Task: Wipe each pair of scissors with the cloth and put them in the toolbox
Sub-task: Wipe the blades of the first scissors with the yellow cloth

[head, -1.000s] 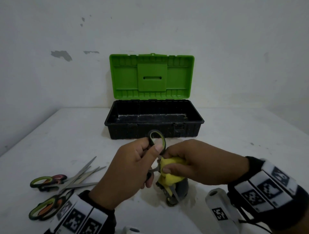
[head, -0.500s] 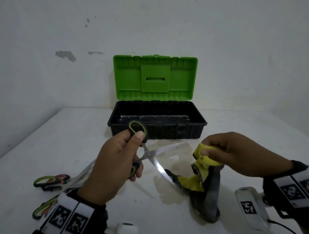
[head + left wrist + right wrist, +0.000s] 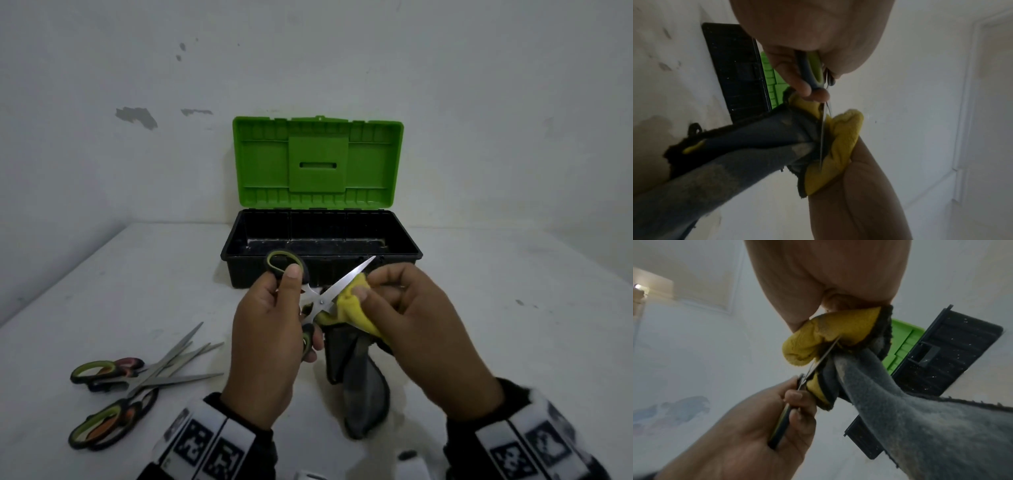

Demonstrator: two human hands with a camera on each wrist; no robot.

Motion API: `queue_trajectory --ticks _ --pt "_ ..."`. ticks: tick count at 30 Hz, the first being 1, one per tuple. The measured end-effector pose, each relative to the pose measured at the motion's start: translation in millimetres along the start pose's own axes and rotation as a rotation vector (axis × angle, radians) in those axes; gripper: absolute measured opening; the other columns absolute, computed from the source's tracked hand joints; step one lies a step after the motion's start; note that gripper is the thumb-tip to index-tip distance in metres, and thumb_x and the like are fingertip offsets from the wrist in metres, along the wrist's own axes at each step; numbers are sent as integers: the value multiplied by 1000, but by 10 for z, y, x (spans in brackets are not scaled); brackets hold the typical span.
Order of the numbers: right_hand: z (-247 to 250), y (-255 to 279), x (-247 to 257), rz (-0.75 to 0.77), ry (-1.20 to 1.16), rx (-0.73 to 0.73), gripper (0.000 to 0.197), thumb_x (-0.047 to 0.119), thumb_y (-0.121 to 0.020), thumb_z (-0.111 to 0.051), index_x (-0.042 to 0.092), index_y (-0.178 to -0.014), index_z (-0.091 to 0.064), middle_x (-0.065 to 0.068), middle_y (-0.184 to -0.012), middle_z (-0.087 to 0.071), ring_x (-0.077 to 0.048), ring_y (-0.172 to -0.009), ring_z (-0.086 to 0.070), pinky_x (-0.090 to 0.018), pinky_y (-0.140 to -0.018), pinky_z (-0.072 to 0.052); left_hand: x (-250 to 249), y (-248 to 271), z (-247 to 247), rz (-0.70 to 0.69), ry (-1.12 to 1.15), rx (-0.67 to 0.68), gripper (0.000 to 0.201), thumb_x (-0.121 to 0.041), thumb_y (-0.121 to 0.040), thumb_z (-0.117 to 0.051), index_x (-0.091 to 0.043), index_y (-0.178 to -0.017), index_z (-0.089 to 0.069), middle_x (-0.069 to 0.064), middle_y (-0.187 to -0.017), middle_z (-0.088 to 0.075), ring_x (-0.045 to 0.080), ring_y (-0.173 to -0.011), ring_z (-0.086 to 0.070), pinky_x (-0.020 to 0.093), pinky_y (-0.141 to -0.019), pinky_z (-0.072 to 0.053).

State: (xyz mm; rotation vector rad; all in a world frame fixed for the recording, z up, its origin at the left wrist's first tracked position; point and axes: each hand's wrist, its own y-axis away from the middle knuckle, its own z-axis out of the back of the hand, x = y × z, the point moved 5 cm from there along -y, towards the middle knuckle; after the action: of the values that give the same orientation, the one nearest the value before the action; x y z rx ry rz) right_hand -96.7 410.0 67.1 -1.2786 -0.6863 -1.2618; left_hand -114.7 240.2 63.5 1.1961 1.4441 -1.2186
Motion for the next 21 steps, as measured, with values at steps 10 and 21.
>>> queue_trajectory --ticks 10,21 --pt "-270 37 34 113 180 91 23 34 -81 -77 26 -85 -55 -3 -86 -67 -19 -81 -66 -35 -73 -58 2 8 9 -91 -99 -25 34 -40 -99 -46 -20 -73 -54 -6 -48 -48 15 -40 -51 28 -41 -46" --pt "-155 -34 45 92 154 108 20 25 -80 -79 16 -81 -61 -8 -84 -69 -24 -78 -67 -45 -71 -58 30 -11 -1 -47 19 -73 39 -34 -101 -46 -19 -64 -46 -7 -41 -44 16 -35 -46 27 -39 -40"
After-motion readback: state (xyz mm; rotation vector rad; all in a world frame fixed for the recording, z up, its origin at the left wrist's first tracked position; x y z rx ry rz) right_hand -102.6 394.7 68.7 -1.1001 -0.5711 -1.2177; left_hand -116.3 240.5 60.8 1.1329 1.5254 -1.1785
